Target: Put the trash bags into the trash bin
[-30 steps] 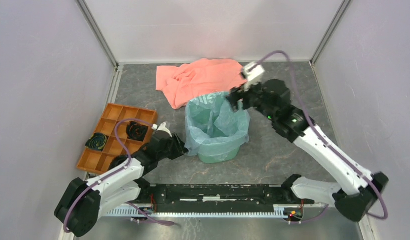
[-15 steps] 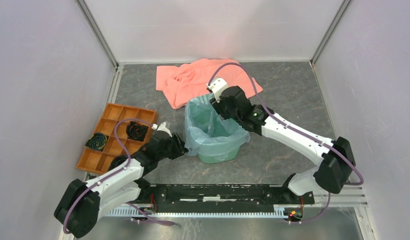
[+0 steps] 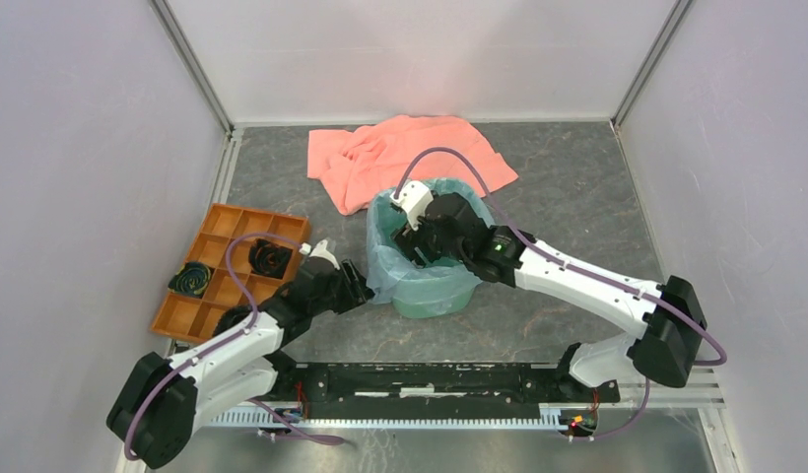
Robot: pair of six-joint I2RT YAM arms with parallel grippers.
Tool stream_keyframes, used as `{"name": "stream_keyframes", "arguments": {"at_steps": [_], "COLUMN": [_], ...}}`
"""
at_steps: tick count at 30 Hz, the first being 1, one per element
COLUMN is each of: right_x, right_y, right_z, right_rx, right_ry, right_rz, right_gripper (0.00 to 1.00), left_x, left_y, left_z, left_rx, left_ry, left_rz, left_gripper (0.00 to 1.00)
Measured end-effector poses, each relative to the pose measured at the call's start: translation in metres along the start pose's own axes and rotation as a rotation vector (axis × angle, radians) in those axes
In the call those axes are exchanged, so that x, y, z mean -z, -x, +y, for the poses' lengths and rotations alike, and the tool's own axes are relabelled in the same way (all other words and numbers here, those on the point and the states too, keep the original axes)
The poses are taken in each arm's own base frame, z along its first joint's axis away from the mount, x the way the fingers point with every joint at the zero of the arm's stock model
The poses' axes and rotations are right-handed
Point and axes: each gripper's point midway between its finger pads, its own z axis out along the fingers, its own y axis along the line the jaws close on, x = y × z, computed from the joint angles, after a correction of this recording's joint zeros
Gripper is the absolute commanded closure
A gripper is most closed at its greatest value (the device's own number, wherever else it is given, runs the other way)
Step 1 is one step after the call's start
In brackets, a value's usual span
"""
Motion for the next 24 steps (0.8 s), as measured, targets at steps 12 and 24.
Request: {"name": "stream_keyframes", "arguments": {"at_steps": [12, 24], "right_x": [-0.011, -0.011], "right_y": [-0.041, -0.056], "right_z": [0.058, -0.062], "right_rx": [-0.067, 0.048], "right_ry": [0.277, -0.428], "right_rz": [0.066, 0.241], "right_gripper": [0.06, 0.13], "left_x": [0.0, 0.007], "left_y": [0.003, 0.01], "left_z": [-0.008, -0.019], "left_rx": [-0.011, -0.015], "left_ry": [-0.02, -0.063], "left_rz": [0.007, -0.025], "left_gripper": [0.36, 0.31]}}
